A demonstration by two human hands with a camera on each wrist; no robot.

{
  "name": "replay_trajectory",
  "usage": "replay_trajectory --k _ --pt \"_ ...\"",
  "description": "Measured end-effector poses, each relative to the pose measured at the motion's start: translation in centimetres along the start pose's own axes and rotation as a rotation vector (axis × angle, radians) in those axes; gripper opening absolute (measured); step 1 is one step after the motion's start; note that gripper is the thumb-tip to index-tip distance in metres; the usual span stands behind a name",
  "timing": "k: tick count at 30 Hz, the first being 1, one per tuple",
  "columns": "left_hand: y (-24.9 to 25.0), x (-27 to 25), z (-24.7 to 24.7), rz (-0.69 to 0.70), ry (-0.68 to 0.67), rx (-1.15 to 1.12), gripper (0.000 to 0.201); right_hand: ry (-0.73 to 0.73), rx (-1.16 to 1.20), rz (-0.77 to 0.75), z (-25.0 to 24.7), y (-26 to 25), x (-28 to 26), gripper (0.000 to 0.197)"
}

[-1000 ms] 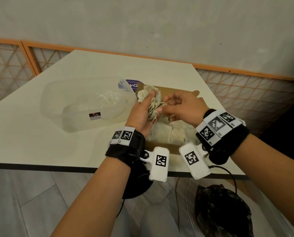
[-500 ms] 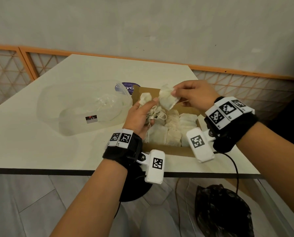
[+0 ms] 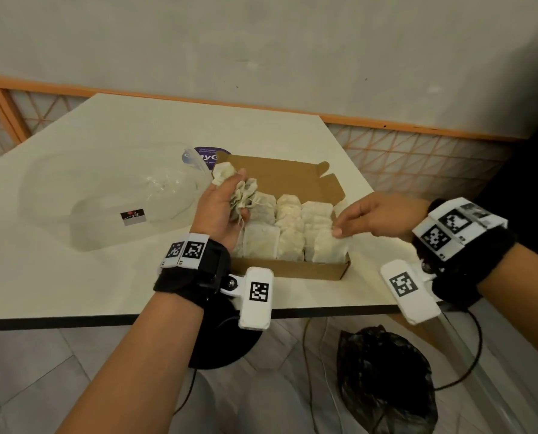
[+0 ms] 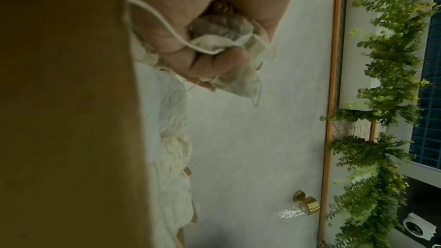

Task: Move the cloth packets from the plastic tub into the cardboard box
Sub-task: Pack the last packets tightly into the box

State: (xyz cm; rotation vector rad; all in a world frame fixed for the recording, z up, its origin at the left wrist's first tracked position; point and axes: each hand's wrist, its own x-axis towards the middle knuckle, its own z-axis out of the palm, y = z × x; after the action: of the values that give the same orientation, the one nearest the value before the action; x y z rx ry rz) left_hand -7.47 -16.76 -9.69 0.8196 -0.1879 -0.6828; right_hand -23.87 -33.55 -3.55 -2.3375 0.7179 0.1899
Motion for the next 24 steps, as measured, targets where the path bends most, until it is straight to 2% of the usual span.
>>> replay_trajectory --k 2,7,10,13,15,18,21,22,24 --pt "0.0 -0.1 0.0 -0.002 0.003 0.001 0.009 -0.001 -0.070 -0.005 0.8 0.7 0.7 0.003" --pt "0.0 0.0 0.0 -0.006 0.006 0.016 0.008 0.096 -0.061 -0.085 2.1 0.9 2.2 0.010" --pt "-0.1 0.1 -0.1 -0.036 -0.013 0.011 0.015 0.113 -0.128 -0.097 1.9 0.8 2.8 0.013" --pt "0.1 -0.1 0.1 -0.057 -0.036 0.006 0.025 0.301 -0.225 -0.136 1.4 -0.1 2.5 0.018" --pt "0.1 -0.3 0.3 -0.075 -0.060 -0.003 0.028 0.435 -0.122 -0.207 1.6 -1.8 1.7 0.017" --pt "0.1 -0.5 0.6 -0.105 -0.089 -0.032 0.033 0.373 0.122 -0.274 2.9 -5.2 1.0 0.025" --pt "0.2 -0.8 0.8 -0.110 -0.115 -0.102 0.034 0.238 0.180 -0.248 4.6 -7.7 1.3 0.044" --pt "0.3 -0.8 0.8 -0.112 -0.127 -0.114 0.034 0.220 0.186 -0.237 5.0 -8.1 1.6 0.045" --pt "0.4 -0.9 0.7 -0.117 -0.151 -0.116 0.034 0.235 0.291 -0.248 5.6 -8.5 2.2 0.034"
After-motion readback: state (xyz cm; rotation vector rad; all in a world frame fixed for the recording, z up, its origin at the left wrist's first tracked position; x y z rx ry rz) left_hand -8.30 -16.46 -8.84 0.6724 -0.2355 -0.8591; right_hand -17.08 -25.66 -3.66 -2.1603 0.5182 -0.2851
